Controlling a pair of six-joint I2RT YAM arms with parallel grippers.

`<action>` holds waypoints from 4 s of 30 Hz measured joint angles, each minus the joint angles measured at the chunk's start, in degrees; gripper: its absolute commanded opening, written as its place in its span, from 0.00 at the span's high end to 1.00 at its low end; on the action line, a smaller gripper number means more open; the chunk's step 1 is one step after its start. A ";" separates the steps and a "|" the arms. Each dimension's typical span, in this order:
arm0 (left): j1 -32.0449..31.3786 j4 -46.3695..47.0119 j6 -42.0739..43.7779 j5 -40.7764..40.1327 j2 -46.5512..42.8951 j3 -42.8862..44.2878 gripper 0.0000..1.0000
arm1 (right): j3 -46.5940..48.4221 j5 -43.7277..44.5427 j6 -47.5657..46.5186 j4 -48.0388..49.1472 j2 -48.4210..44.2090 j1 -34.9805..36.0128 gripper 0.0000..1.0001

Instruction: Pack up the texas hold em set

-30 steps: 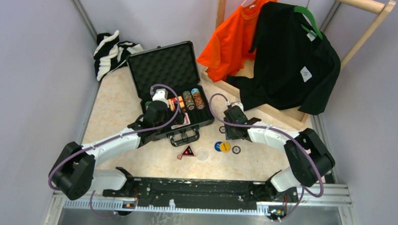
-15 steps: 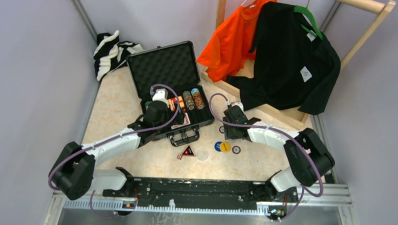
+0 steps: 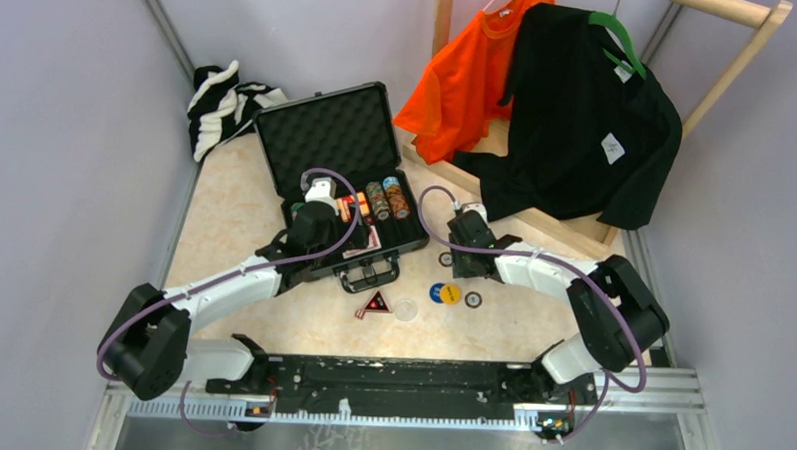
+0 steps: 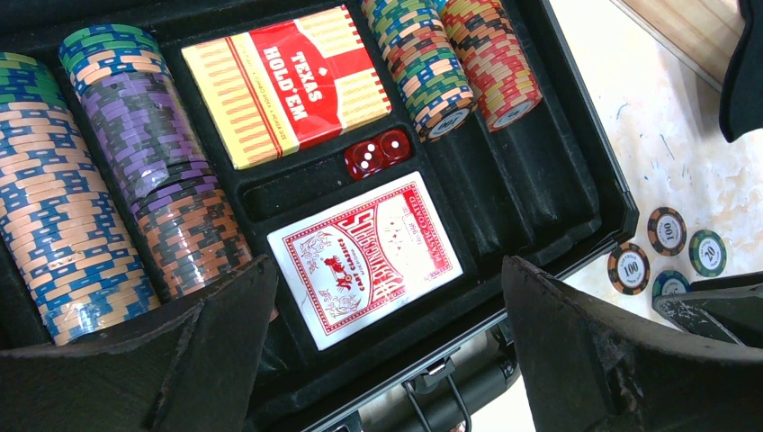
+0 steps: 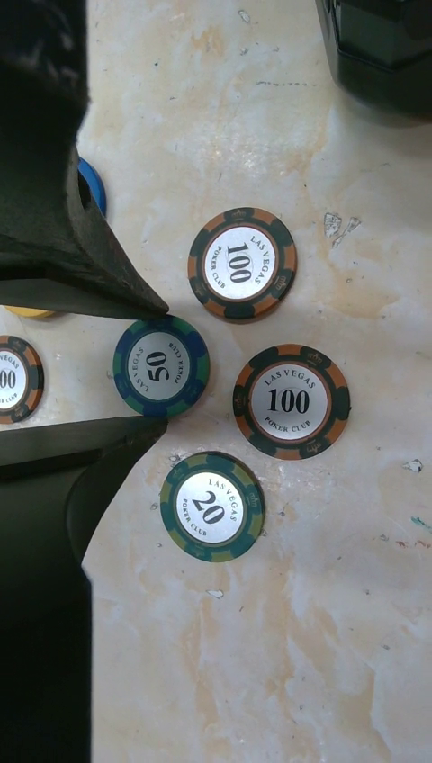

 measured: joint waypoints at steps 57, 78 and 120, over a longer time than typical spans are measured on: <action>0.00 0.00 0.00 0.04 0.00 0.00 0.00 | 4.55 1.16 -5.09 -3.89 2.05 -9.46 0.54; 0.00 -0.02 0.00 0.24 0.00 0.00 0.00 | 5.33 -1.70 -6.67 -3.65 -5.35 -8.61 0.38; 0.00 0.00 -0.02 1.53 0.00 0.00 0.00 | 9.60 -6.29 -9.60 -0.33 8.83 -7.67 0.43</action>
